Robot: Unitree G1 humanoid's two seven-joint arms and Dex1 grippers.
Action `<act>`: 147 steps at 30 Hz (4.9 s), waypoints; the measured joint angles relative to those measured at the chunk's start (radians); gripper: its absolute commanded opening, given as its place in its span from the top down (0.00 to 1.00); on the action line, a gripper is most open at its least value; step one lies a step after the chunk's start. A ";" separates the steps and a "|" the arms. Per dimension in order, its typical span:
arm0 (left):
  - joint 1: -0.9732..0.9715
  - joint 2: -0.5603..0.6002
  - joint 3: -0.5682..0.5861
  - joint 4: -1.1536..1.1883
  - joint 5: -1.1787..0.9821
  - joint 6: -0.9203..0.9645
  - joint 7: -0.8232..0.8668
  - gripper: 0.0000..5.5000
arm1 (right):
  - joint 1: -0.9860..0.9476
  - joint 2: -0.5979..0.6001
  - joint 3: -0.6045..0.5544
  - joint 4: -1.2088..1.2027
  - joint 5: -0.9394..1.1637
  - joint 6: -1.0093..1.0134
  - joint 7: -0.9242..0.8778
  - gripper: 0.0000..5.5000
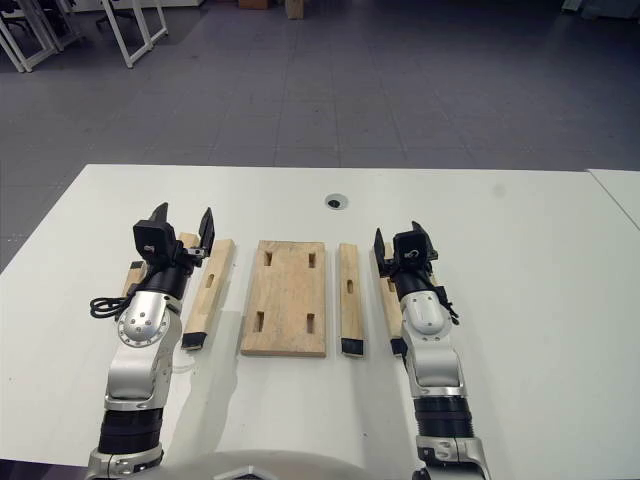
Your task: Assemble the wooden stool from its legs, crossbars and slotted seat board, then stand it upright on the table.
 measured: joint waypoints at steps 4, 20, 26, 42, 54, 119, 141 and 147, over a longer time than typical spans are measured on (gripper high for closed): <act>0.000 0.000 -0.007 0.000 0.000 0.008 -0.002 0.33 | 0.000 0.003 -0.003 0.000 -0.001 0.001 -0.002 0.40; 0.004 -0.008 -0.006 0.000 0.005 0.009 0.022 0.33 | -0.003 0.017 -0.010 0.000 0.035 0.016 0.009 0.40; 0.005 -0.008 -0.001 -0.001 0.004 0.009 0.022 0.33 | -0.003 0.017 -0.005 -0.002 0.036 0.016 0.013 0.40; 0.006 0.004 -0.053 0.001 0.060 -0.005 0.013 0.33 | 0.007 0.019 0.006 -0.062 0.078 0.011 0.067 0.40; 0.073 0.003 -0.035 -0.021 0.060 -0.004 0.014 0.33 | 0.213 -0.121 -0.175 -0.068 0.187 0.157 0.180 0.40; -0.174 -0.131 0.160 -0.029 -1.228 0.617 -0.002 0.72 | -0.181 -0.225 0.186 -0.076 0.342 -0.068 0.792 0.77; -0.178 -0.123 0.209 0.052 -1.318 0.616 0.082 0.92 | -0.181 -0.228 0.238 -0.026 0.231 -0.234 0.771 0.60; -0.178 -0.090 0.227 0.048 -1.309 0.615 0.083 0.92 | -0.182 -0.229 0.220 -0.021 0.253 -0.228 0.772 0.46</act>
